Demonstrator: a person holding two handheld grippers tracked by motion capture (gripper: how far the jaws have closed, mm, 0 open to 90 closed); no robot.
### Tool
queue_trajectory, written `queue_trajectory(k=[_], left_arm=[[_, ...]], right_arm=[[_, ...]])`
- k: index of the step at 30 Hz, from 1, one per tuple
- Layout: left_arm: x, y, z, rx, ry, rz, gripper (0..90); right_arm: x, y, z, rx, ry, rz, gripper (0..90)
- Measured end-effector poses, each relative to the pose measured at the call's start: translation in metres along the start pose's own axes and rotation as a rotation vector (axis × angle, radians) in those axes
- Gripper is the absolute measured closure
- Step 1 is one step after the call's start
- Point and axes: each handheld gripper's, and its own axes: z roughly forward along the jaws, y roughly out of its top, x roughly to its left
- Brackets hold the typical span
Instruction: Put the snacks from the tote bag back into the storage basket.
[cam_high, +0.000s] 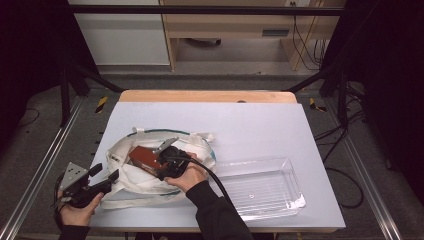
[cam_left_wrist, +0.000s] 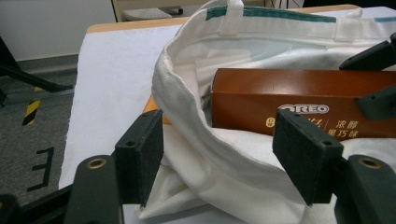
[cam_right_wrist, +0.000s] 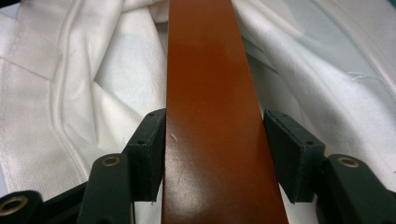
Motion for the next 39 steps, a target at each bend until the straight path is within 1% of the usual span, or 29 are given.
queue_trajectory(k=[1,3,5,7,9,10,12,14,16,17,19,22,23,24,27,31,34,36,39], left_arm=[[0.0,0.0,0.0,-0.004,0.003,0.0,33.9],[0.0,0.0,-0.001,-0.003,0.004,0.001,33.7],[0.0,0.0,-0.002,-0.009,0.003,-0.001,33.7],[0.0,0.0,-0.002,-0.01,0.004,-0.002,33.6],[0.0,0.0,-0.001,-0.009,0.004,-0.002,33.6],[0.0,0.0,-0.001,-0.006,0.004,-0.002,33.6],[0.0,0.0,-0.001,-0.005,0.002,0.0,33.6],[0.0,0.0,-0.001,-0.007,0.001,0.0,33.6],[0.001,0.0,-0.001,-0.008,0.001,-0.002,33.6],[0.001,0.0,-0.001,-0.008,0.0,-0.003,33.6],[0.002,0.0,-0.001,-0.009,0.0,-0.004,33.6],[0.002,0.0,-0.001,-0.005,0.002,-0.003,33.6],[0.002,0.0,-0.001,-0.008,0.004,-0.005,33.6],[0.001,0.0,0.0,-0.007,0.003,-0.004,33.6],[0.002,0.0,0.0,-0.003,0.006,0.0,33.6],[0.002,0.0,-0.001,-0.008,0.008,-0.007,33.7],[0.003,0.0,-0.001,-0.006,0.012,-0.006,33.8],[0.003,0.0,-0.001,-0.008,0.014,-0.008,33.8],[0.004,0.0,-0.002,-0.013,0.019,-0.014,33.9]], right_arm=[[0.001,-0.001,0.001,-0.003,-0.003,-0.009,42.5],[0.004,-0.003,0.004,0.014,-0.033,-0.044,41.2],[0.005,-0.003,0.005,0.012,-0.044,-0.057,40.1],[0.004,-0.001,0.002,-0.004,-0.038,-0.048,38.8],[0.002,0.002,-0.001,-0.041,-0.028,-0.03,32.9],[0.001,0.005,-0.002,-0.052,-0.027,-0.021,31.7],[0.001,0.011,-0.002,-0.057,-0.022,-0.012,31.2],[0.0,0.015,0.003,-0.048,-0.01,-0.01,30.4],[0.0,0.017,0.01,-0.022,-0.006,-0.008,31.1],[-0.001,0.018,0.014,0.0,-0.007,-0.005,30.7],[-0.003,0.018,0.019,0.034,0.006,0.005,32.4],[-0.005,0.017,0.023,0.058,0.03,0.027,39.9],[-0.005,0.017,0.024,0.06,0.039,0.026,40.0],[-0.005,0.016,0.024,0.066,0.037,0.024,40.2],[-0.005,0.017,0.025,0.074,0.034,0.018,40.3],[-0.002,0.018,0.026,0.085,0.021,-0.008,42.4],[-0.001,0.019,0.024,0.088,0.02,-0.015,43.2],[0.0,0.021,0.02,0.079,0.019,-0.02,43.4],[0.0,0.023,0.01,0.041,0.021,-0.025,43.6]])
